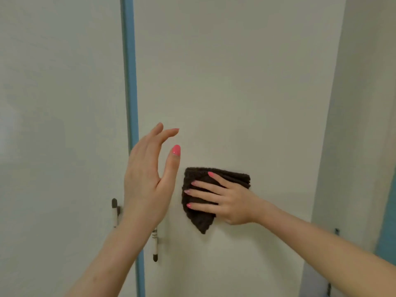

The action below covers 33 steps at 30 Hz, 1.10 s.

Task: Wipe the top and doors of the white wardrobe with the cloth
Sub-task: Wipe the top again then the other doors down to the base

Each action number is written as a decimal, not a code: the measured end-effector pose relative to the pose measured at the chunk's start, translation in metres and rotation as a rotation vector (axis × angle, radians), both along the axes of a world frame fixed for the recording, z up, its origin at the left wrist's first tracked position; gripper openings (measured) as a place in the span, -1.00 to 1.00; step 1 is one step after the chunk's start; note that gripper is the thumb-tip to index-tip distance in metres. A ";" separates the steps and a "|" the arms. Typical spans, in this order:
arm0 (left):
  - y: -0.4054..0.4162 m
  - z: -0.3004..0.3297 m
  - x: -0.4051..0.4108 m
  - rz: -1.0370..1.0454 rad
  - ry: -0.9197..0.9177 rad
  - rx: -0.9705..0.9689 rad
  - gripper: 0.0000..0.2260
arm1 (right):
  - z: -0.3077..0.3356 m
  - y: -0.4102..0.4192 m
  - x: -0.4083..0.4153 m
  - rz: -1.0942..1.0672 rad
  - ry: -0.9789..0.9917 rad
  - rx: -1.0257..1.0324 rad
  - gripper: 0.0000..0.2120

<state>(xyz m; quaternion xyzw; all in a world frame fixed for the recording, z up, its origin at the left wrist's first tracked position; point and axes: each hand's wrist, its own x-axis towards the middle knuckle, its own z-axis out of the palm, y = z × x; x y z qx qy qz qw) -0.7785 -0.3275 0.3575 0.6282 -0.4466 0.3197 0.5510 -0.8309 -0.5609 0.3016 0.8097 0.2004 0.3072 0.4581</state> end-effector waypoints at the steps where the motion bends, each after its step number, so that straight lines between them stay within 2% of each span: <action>1: -0.001 -0.002 -0.003 -0.006 0.010 0.012 -0.68 | 0.013 -0.011 -0.012 -0.006 -0.007 0.000 -0.48; 4: -0.006 -0.004 -0.010 -0.030 0.039 0.017 -0.68 | 0.073 -0.039 -0.036 -0.040 -0.255 0.180 -0.44; 6: -0.010 -0.007 -0.017 -0.039 0.028 0.021 -0.68 | 0.107 -0.049 -0.045 -0.081 -0.487 0.433 -0.41; 8: -0.013 -0.013 -0.022 -0.038 0.015 0.029 -0.68 | 0.112 -0.045 -0.038 -0.045 -0.687 0.708 -0.40; 9: -0.015 -0.016 -0.024 -0.032 0.014 0.031 -0.68 | 0.101 -0.041 -0.031 -0.019 -0.738 0.778 -0.40; 11: -0.020 -0.021 -0.028 -0.013 0.022 0.033 -0.69 | 0.059 -0.037 -0.021 0.028 -0.674 0.716 -0.40; 14: -0.032 -0.023 -0.037 0.008 0.033 0.045 -0.68 | -0.020 -0.053 -0.038 0.025 -0.293 0.342 -0.43; 16: -0.041 -0.023 -0.042 0.017 0.027 0.058 -0.67 | -0.042 -0.079 -0.063 -0.020 -0.103 0.150 -0.44; 17: -0.045 -0.022 -0.044 0.026 0.023 0.063 -0.67 | -0.038 -0.091 -0.074 -0.023 -0.068 0.119 -0.45; 20: -0.058 -0.020 -0.050 0.061 0.027 0.069 -0.67 | 0.013 -0.120 -0.095 -0.015 -0.148 0.211 -0.52; 23: -0.072 -0.019 -0.058 0.073 0.036 0.078 -0.67 | 0.088 -0.130 -0.101 0.030 -0.438 0.452 -0.45; 26: -0.084 -0.024 -0.067 0.094 0.024 0.099 -0.67 | 0.118 -0.125 -0.097 0.090 -0.662 0.716 -0.43; 28: -0.090 -0.029 -0.072 0.105 0.025 0.090 -0.67 | 0.097 -0.119 -0.087 0.135 -0.769 0.818 -0.42; 30: -0.094 -0.037 -0.076 0.100 0.048 0.073 -0.68 | 0.049 -0.116 -0.080 0.135 -0.800 0.810 -0.42; 31: -0.096 -0.042 -0.078 0.100 0.057 0.074 -0.68 | 0.016 -0.117 -0.080 0.123 -0.754 0.757 -0.42; 33: -0.099 -0.056 -0.084 0.102 0.066 0.093 -0.68 | -0.057 -0.125 -0.088 0.076 -0.542 0.569 -0.42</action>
